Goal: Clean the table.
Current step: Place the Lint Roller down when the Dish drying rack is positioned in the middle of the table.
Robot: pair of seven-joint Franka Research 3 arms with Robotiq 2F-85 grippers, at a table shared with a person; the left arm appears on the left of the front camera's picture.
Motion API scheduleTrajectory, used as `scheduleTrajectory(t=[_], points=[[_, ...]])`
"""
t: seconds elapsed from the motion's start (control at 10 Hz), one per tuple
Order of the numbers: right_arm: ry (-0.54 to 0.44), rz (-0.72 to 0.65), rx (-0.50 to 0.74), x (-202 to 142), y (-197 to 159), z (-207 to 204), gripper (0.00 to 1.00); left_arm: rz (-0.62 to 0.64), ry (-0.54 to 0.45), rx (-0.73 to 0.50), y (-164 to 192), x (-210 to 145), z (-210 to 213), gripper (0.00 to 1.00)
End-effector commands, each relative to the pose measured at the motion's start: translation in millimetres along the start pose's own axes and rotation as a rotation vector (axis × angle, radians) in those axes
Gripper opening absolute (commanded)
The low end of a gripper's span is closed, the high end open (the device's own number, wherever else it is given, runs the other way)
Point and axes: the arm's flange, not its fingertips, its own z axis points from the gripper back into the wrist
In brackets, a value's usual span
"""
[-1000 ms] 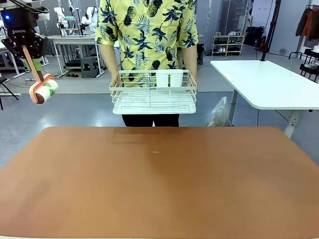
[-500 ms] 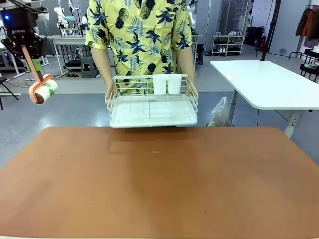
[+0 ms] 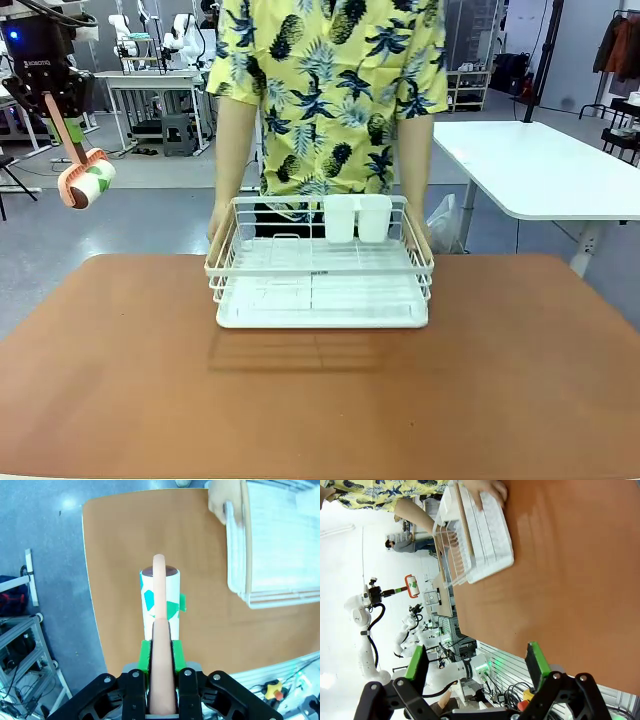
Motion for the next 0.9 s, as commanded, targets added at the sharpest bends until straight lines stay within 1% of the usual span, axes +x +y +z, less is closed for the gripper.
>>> scheduleTrajectory(t=[0.0, 0.8], points=[[0.002, -0.003, 0.009, -2.4, 3.7, 0.8, 1.0, 0.014, 0.009, 0.007, 1.3, -0.8, 3.8, 0.21], [0.002, -0.003, 0.009, -2.4, 3.7, 0.8, 1.0, 0.014, 0.009, 0.007, 1.3, -0.8, 3.8, 0.21]])
